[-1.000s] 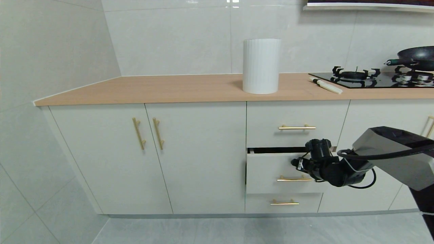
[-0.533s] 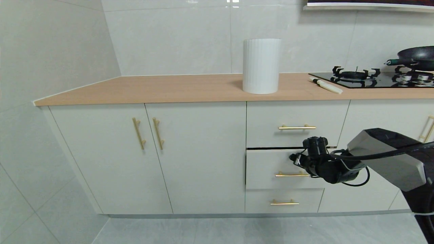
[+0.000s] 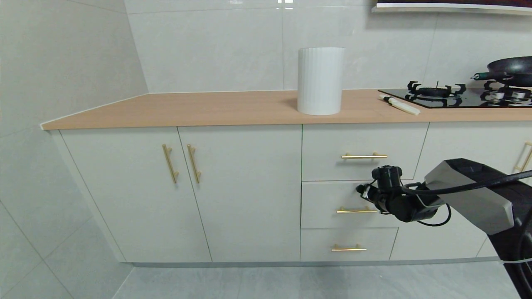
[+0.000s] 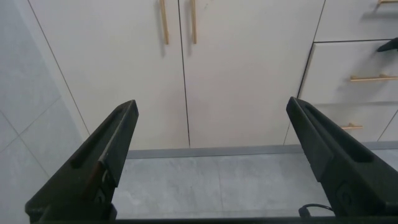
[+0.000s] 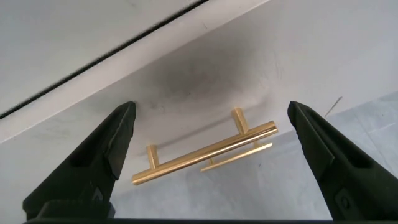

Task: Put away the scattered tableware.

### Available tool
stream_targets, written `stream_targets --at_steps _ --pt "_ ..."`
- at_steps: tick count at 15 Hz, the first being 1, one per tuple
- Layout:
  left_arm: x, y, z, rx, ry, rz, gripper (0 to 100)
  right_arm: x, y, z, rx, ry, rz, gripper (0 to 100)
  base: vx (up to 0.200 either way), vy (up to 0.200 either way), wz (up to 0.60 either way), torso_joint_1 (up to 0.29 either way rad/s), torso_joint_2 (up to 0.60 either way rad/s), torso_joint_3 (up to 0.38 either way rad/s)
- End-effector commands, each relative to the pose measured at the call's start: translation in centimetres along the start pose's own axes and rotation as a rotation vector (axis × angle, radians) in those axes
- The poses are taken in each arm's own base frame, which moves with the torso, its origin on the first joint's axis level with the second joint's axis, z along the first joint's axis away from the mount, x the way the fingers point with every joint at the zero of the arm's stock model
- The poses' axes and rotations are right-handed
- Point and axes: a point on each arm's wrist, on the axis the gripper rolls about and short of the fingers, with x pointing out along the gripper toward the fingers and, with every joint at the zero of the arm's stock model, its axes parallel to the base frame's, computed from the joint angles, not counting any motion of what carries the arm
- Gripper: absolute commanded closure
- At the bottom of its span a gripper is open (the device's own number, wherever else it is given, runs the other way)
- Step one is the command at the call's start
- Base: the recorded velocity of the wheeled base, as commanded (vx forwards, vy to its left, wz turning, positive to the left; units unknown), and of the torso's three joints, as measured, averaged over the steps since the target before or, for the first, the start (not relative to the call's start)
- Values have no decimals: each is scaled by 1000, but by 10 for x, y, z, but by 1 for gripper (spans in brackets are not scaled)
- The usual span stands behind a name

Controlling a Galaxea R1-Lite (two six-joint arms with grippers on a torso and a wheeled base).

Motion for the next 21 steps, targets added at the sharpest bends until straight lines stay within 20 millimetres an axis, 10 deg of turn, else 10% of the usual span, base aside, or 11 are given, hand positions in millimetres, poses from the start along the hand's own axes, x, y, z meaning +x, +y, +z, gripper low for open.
stream_targets --at_steps 1,9,12,14,21 --pt "0 0 0 0 1 0 0 5 -2 1 11 -8 -4 0 0 0 0 0 0 0" --pt "0 0 0 0 1 0 0 -26 2 15 -4 -9 -21 0 0 0 0 0 0 0" --pt "0 0 0 0 1 0 0 -124 14 54 -121 -67 44 0 0 0 0 0 0 0" --pt "0 0 0 0 1 0 0 -225 8 90 -162 -183 116 0 0 0 0 0 0 0" --pt "0 0 0 0 1 0 0 -427 -99 40 -345 -469 50 0 0 0 0 0 0 0"
